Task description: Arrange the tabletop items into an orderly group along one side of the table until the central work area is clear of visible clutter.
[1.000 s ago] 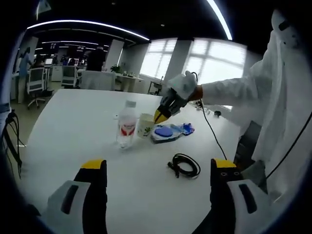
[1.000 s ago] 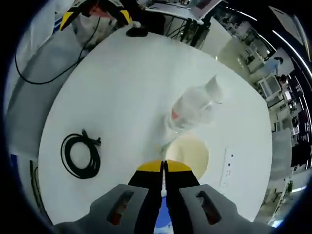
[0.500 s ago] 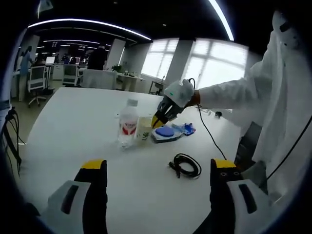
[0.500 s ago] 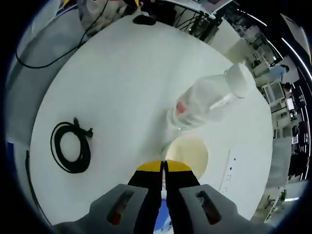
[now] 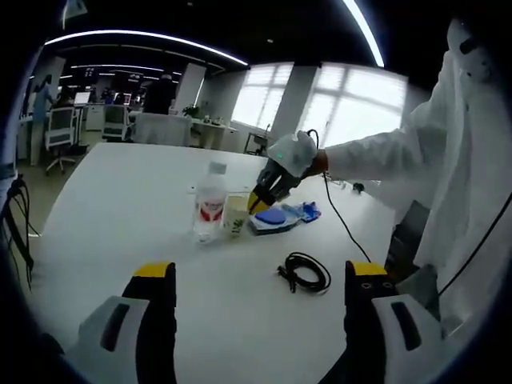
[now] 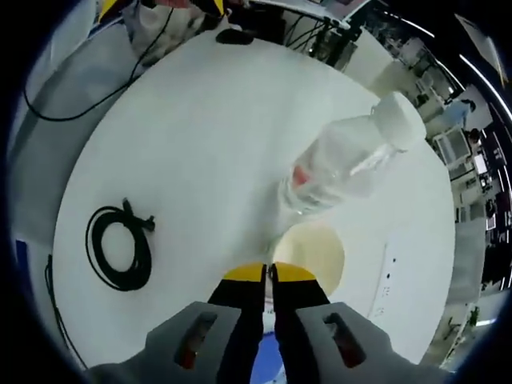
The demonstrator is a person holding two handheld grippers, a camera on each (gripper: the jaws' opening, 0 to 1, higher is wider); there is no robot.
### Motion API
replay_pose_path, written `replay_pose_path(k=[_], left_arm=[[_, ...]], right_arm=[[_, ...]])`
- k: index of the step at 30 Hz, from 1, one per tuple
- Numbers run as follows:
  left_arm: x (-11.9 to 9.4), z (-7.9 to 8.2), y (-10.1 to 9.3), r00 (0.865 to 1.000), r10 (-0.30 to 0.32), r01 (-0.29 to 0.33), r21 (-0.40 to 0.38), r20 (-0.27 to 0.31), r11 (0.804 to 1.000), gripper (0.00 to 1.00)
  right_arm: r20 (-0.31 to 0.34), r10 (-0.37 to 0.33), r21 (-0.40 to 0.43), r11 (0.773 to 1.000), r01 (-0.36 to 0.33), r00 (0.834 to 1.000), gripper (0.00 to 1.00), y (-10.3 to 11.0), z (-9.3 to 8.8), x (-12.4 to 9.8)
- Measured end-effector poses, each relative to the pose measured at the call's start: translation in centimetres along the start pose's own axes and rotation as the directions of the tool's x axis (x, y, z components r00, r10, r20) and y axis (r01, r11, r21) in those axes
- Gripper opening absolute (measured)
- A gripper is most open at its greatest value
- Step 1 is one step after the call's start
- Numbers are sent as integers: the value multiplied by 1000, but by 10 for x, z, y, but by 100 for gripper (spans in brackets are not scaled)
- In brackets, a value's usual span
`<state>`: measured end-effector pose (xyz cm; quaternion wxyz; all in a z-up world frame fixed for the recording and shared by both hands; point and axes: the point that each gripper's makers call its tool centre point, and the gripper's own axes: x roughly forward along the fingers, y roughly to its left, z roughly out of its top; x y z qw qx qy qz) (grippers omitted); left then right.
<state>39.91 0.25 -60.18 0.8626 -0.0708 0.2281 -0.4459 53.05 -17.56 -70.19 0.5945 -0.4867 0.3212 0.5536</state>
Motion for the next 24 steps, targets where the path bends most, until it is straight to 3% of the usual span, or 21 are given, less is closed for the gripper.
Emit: replay_pose_path(k=[8,24], left_arm=[[1,-1,-1,1000,-3,3,0,-3,1000,88],[3,0,-4,1000,-15,15,12,-8,1000,90]], right_arm=[[15,-25,21,999,25,1000,16,-2,1,-1],[56,-59,63,996,56,997,26,-2,5,-8]])
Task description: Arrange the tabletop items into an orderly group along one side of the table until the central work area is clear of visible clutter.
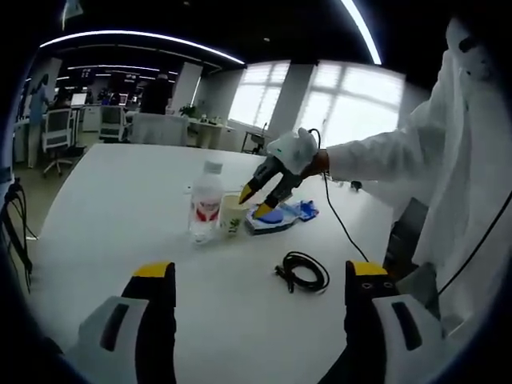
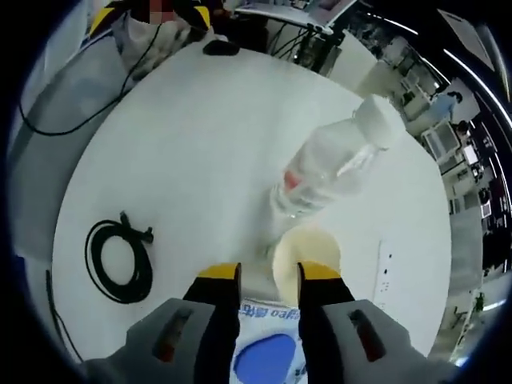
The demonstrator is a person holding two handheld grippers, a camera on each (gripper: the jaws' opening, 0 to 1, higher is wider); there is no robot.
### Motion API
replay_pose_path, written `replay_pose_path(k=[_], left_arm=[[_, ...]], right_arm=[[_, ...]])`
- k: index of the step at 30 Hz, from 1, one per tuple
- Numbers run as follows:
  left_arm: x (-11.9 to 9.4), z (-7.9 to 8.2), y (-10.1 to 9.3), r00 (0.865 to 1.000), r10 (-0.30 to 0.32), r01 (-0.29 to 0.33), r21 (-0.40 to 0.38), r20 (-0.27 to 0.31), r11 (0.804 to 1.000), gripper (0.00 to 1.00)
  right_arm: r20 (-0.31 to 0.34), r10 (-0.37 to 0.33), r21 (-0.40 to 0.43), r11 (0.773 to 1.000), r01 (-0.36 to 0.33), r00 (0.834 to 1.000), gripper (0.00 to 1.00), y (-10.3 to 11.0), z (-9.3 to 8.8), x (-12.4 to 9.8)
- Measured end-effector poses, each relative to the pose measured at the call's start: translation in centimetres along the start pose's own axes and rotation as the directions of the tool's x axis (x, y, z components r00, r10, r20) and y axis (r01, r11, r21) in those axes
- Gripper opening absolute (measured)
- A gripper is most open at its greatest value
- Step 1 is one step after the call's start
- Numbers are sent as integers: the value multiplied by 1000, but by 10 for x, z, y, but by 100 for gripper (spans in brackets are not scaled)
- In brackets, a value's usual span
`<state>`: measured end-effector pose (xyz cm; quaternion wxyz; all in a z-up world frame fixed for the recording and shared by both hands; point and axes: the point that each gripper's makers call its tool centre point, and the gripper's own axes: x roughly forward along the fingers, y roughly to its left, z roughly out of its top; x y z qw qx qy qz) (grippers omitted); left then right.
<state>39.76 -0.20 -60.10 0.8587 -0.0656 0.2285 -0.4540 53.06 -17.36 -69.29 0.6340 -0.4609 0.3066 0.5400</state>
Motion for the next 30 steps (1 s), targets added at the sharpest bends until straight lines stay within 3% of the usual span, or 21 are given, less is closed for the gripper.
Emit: replay_pose_path(k=[17,30], left_arm=[[2,4,-4,1000,-15,15,22,-18,1000,91],[5,7,-11,999,-33,34,44,-31,998,91]], right_arm=[[81,-53,136,990,41,995,41,1,6,-9],[144,-115,263,962,74,983,48,0,9,-24]])
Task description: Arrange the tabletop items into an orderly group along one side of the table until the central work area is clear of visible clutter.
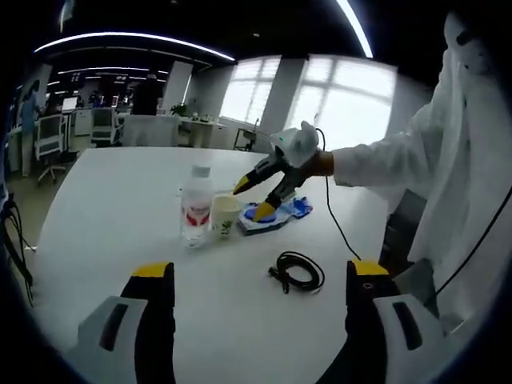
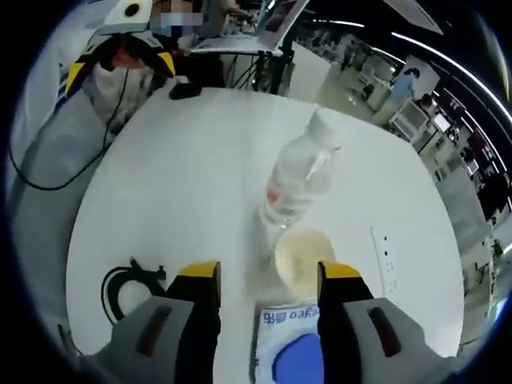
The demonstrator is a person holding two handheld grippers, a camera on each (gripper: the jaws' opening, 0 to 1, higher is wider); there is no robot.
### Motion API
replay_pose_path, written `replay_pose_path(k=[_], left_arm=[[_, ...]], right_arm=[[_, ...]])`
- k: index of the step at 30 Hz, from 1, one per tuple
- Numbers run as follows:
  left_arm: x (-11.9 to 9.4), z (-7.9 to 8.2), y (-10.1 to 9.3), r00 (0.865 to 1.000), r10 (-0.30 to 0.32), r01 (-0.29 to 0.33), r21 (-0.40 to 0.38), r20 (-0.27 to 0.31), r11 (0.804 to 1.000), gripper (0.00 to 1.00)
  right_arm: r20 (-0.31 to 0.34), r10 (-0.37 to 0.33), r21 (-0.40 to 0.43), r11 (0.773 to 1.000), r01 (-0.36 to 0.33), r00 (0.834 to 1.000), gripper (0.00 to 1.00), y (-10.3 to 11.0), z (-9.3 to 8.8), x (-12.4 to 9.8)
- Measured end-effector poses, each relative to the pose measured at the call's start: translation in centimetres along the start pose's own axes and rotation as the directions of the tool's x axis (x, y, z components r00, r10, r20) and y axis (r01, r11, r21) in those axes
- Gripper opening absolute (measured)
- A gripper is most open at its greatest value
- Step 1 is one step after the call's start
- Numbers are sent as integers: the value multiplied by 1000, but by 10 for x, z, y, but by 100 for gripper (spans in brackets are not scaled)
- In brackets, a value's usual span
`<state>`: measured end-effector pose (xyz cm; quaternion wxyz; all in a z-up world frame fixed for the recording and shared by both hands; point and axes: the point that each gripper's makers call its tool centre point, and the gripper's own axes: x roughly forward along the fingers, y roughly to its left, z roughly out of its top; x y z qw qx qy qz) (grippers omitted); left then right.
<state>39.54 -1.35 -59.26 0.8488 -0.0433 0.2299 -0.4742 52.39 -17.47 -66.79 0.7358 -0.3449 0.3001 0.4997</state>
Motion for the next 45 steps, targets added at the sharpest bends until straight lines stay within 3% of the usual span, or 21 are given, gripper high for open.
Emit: replay_pose_path(k=[12,24,45], left_arm=[[3,7,-6,1000,-18,18,25,-11,1000,91],[9,13,-17,999,-46,48,57,-27,997,91],[23,23,-48,990,-131,137,117,-59,984,90]], right_arm=[[79,-55,135,990,44,995,54,5,6,-22],[120,-108,225,971,79,987,56,21,-1,-44],[137,-226,413,898,152,964,57,64,-30,-80]])
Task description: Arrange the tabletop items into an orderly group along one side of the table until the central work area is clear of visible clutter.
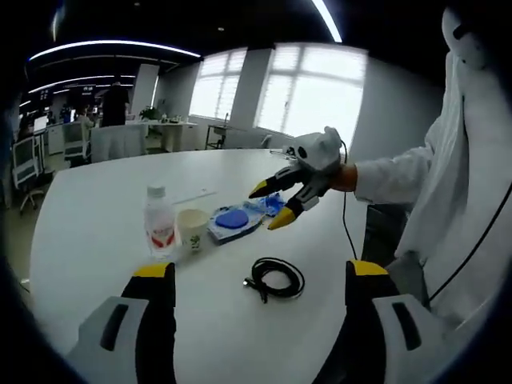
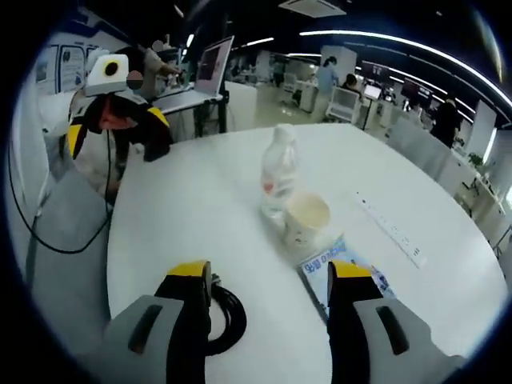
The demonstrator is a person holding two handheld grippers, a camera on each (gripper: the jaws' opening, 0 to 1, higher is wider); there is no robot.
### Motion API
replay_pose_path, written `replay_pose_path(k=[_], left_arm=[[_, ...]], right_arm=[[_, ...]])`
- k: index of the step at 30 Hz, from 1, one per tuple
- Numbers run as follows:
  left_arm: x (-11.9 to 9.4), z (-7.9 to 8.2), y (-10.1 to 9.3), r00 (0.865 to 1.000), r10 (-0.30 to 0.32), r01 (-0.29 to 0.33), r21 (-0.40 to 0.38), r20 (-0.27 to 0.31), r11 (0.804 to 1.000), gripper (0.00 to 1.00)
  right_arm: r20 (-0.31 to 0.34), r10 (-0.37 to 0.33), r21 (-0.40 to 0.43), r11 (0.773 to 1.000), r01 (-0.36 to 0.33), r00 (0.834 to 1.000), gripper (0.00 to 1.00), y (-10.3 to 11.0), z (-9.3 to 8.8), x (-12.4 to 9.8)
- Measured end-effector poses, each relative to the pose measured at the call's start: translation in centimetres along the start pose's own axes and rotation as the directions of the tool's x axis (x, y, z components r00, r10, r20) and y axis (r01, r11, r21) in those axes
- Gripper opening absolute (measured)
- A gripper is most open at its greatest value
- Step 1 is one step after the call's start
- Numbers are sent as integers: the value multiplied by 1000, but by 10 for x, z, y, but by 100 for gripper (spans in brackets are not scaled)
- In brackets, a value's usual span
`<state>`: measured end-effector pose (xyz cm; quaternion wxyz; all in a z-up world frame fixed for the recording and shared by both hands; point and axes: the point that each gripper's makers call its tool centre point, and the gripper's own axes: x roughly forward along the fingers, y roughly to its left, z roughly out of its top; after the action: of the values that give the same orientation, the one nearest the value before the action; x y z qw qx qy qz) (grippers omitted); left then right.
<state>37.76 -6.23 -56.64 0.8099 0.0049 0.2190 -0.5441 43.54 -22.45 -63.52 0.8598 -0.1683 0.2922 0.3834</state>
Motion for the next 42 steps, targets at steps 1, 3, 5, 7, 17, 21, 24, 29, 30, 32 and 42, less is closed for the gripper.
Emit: replay_pose_path(k=[1,3,5,7,17,21,24,29,30,32,42], left_arm=[[1,1,-1,1000,-3,3,2,0,1000,90],[2,2,-3,1000,-12,12,10,-4,1000,89],[4,2,-6,1000,-20,20,14,-7,1000,89],[6,2,-9,999,-30,30,22,-13,999,89],[10,1,-21,997,-64,65,35,-35,997,88],[10,0,-23,997,-71,72,36,-41,997,88],[11,0,-23,996,-75,77,38,-44,996,88],[13,-1,-25,995,-82,84,35,-49,996,88],[13,-1,-25,995,-83,84,34,-49,996,88],[14,-2,-24,996,-81,82,32,-49,996,88],[14,-6,-21,996,-77,78,17,-54,997,87]], right_arm=[[-3,-5,7,1000,5,1000,57,2,-3,-2],[-1,-13,22,1000,13,1000,57,4,-8,-6],[-1,-21,32,999,21,1000,57,6,-12,-10],[-3,-30,48,998,30,1000,57,7,-17,-12],[-45,-68,102,992,72,997,56,21,-55,-16],[-64,-70,128,989,78,996,56,27,-68,-12],[-69,-76,142,986,85,995,56,32,-75,-7],[-82,-84,162,982,96,993,55,36,-85,0],[-88,-88,169,980,102,992,54,36,-88,2],[-87,-94,185,977,109,992,53,35,-91,5],[-101,-86,256,961,109,991,46,38,-107,25]])
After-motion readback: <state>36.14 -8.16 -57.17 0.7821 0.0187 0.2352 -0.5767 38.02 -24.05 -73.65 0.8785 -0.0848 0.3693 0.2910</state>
